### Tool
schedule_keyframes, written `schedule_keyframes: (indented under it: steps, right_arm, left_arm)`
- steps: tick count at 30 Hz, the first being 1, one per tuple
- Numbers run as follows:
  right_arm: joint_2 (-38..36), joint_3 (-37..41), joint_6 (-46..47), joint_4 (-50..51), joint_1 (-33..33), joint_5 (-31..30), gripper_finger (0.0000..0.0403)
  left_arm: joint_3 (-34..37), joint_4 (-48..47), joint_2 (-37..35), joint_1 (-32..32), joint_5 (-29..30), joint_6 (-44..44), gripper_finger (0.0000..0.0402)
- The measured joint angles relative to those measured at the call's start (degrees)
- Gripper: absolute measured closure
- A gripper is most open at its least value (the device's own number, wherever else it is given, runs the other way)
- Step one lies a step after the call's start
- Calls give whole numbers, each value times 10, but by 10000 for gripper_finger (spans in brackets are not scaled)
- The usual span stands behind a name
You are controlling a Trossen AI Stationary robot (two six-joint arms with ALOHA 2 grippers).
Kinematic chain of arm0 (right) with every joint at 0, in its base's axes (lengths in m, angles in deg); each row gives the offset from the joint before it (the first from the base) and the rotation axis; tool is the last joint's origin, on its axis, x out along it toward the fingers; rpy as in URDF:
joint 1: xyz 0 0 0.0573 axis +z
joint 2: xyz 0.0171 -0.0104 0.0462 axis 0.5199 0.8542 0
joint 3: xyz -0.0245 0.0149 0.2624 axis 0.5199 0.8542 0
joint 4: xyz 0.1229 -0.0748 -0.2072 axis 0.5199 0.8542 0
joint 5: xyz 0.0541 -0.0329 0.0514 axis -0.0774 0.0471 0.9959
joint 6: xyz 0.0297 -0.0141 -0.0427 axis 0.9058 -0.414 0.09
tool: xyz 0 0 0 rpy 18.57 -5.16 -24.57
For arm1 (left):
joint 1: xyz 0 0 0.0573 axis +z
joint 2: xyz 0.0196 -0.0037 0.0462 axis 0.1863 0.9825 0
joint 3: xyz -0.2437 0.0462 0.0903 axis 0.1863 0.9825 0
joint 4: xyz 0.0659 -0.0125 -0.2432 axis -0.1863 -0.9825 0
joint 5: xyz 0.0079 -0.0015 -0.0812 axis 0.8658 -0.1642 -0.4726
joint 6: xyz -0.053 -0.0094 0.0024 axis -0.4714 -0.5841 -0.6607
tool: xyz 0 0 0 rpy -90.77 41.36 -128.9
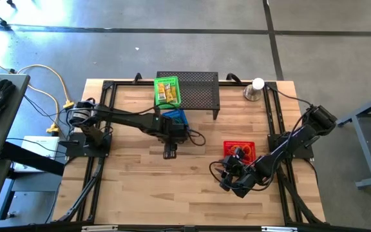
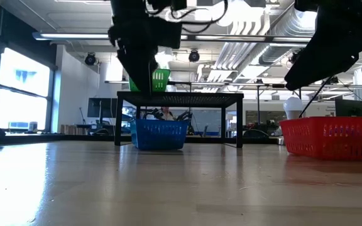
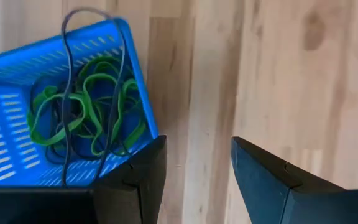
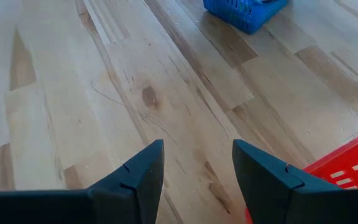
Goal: Pick & Place Office Desk Supplies
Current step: Put the blue basket with the rubber bands on the shelf
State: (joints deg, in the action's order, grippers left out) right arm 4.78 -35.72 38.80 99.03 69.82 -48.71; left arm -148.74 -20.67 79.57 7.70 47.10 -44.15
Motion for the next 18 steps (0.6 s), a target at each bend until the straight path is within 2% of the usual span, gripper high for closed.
schedule_keyframes:
  steps: [4,10,13,18]
  right_arm:
    - [0,0,-8,-2,-4,1,224]
    - [0,0,-45,-6,-5,0,224]
    - [0,0,-107,-36,-15,0,224]
    - [0,0,-274,-148,-54,10,224]
  left_arm:
    - [28,14,0,4,0,-2,232]
    - [32,-19,-10,-21,0,-41,232]
    - [32,-24,-21,-42,4,-67,232]
    - [33,-37,-28,-87,4,-80,232]
